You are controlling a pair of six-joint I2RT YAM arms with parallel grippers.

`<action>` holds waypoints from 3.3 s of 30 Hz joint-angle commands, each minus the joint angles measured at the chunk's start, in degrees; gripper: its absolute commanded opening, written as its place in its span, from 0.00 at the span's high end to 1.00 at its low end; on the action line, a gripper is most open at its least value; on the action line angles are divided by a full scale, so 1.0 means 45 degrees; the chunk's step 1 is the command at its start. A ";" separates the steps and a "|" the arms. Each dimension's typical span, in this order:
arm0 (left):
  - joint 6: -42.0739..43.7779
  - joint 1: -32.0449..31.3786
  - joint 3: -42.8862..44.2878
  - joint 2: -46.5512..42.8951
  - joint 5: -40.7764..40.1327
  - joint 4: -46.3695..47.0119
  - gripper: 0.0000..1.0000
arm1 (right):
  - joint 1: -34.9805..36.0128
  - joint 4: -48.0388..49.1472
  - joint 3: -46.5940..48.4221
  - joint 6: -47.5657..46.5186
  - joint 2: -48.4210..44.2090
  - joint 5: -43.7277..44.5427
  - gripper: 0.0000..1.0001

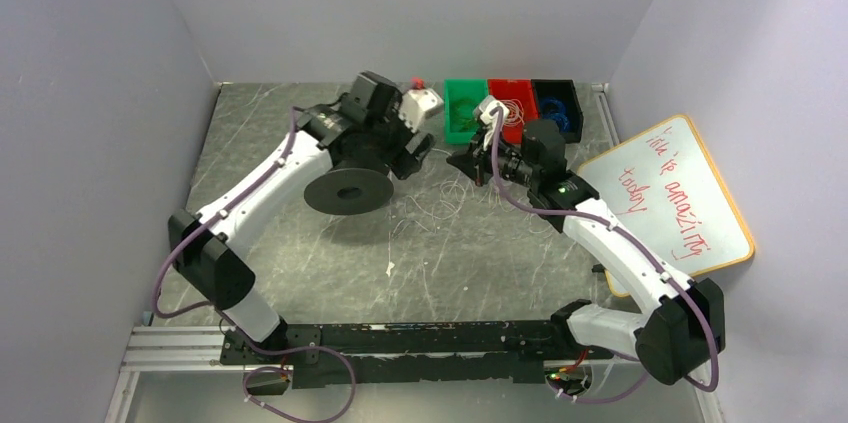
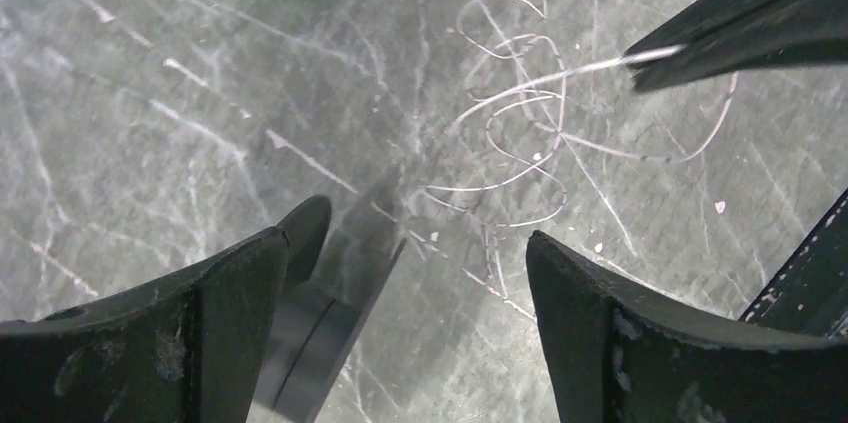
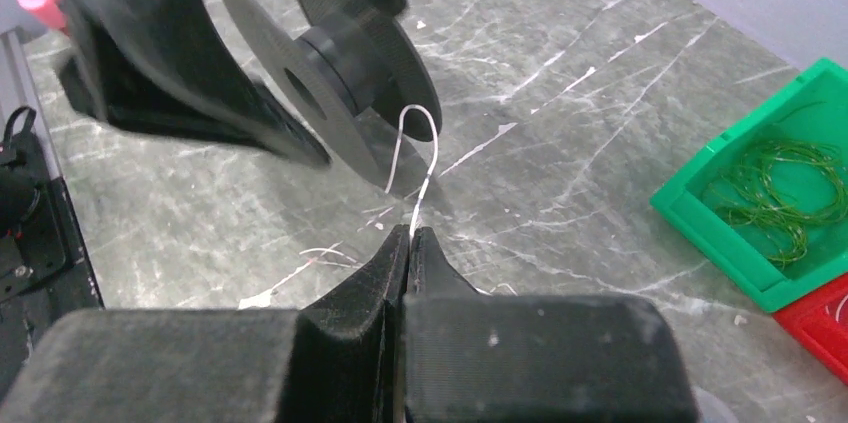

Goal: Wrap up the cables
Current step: Place the cable on the cable reel.

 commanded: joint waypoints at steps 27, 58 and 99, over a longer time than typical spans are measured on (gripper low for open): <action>0.5431 0.2858 -0.4936 -0.5056 0.0640 -0.0768 0.13 | 0.0898 0.0289 0.2704 0.5725 0.3267 0.2146 1.00; 0.5795 0.3023 -0.6143 -0.5210 -0.1081 0.0780 0.06 | 0.3228 -0.1917 0.4866 0.8117 0.5882 0.4582 1.00; 0.6715 0.2808 -0.5827 -0.4415 -0.2185 0.2237 0.06 | 0.3541 -0.2043 0.4040 0.6468 0.5167 0.2588 1.00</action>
